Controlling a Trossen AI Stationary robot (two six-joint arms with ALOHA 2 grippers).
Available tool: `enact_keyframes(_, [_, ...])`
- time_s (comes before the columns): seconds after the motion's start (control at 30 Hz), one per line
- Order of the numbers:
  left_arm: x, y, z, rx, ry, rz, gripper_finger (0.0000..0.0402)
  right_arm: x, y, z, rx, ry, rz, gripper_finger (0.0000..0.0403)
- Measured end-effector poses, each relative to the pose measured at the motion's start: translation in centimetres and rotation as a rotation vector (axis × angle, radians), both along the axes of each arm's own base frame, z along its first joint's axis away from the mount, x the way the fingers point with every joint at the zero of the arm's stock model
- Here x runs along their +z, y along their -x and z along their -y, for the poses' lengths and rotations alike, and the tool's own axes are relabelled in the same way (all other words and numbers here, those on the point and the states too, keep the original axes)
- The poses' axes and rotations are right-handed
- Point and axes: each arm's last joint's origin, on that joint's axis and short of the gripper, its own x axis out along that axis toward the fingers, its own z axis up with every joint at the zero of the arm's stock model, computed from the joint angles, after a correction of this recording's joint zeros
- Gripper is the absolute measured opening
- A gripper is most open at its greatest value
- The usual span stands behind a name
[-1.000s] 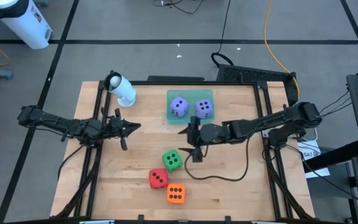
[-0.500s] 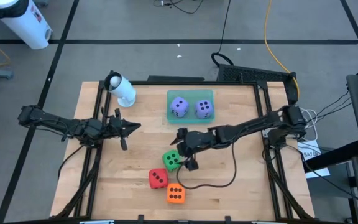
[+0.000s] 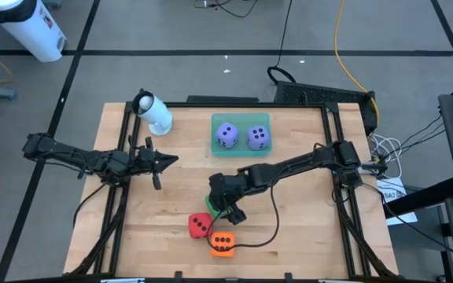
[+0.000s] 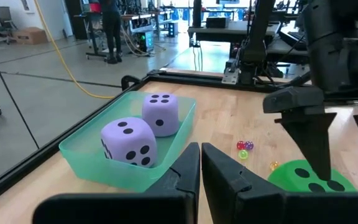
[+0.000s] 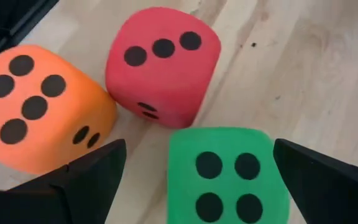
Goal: Pick & Place Dice
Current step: Put the big green dice into the green bin
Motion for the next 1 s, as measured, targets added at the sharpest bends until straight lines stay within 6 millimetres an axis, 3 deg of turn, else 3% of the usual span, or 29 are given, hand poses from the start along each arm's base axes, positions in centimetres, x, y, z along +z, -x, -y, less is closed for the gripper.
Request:
enact_keyframes(0.33, [0.0, 0.0, 0.0, 0.0, -0.001, 0.0, 0.0028, -0.2, -0.2, 1.9, -0.028, 0.017, -0.019, 0.04])
enact_keyframes(0.67, [0.0, 0.0, 0.0, 0.0, 0.001, 0.001, 0.0028, -0.5, 0.1, 2.2, -0.054, 0.011, -0.072, 0.04])
enact_keyframes(1.0, [0.0, 0.0, 0.0, -0.001, 0.002, 0.003, 0.0028, -3.4, -0.9, 2.6, -0.063, -0.019, -0.128, 0.04])
